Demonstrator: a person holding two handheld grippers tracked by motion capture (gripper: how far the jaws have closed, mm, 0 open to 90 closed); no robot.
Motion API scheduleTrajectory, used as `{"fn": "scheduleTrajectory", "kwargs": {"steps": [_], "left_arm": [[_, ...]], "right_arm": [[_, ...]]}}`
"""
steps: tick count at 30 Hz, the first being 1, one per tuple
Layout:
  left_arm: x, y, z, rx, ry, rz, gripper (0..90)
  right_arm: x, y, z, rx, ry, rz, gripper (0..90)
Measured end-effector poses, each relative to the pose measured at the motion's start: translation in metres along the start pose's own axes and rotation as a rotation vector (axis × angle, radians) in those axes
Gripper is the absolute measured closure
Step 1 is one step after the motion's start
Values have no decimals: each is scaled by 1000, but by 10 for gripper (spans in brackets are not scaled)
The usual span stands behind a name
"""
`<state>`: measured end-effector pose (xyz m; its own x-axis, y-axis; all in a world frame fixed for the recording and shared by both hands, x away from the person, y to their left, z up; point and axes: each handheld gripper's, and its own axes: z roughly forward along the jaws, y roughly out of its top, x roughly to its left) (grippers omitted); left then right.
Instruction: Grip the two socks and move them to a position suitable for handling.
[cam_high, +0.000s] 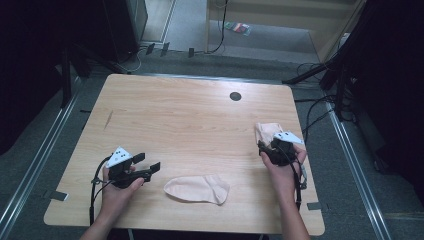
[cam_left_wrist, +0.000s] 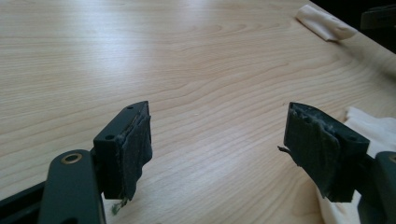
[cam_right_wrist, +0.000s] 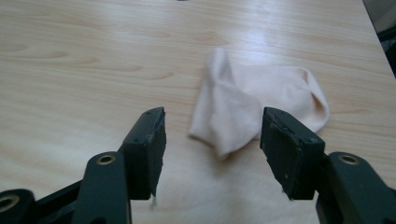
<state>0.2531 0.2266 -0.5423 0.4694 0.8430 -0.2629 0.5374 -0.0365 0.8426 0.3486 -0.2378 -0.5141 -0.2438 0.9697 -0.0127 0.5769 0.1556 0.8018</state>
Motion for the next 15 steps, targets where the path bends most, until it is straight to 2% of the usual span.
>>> {"fn": "scheduleTrajectory", "kwargs": {"steps": [2, 4, 9, 11, 13, 15], "left_arm": [[1, 0, 0, 3, 7, -5, 240], [2, -1, 1, 5, 11, -3, 241], [3, -2, 2, 12, 16, -9, 244], [3, -2, 3, 15, 17, -5, 245], [2, -2, 3, 16, 15, -5, 246], [3, -2, 3, 18, 14, -7, 246]], "right_arm": [[-5, 4, 11, 16, -22, -5, 403], [-10, 8, 25, 32, -21, 4, 395], [-9, 16, 47, 66, -26, -17, 384], [-9, 16, 56, 94, -49, -18, 391], [-10, 15, 61, 95, -77, -19, 428], [-11, 14, 63, 85, -57, 15, 492]]}}
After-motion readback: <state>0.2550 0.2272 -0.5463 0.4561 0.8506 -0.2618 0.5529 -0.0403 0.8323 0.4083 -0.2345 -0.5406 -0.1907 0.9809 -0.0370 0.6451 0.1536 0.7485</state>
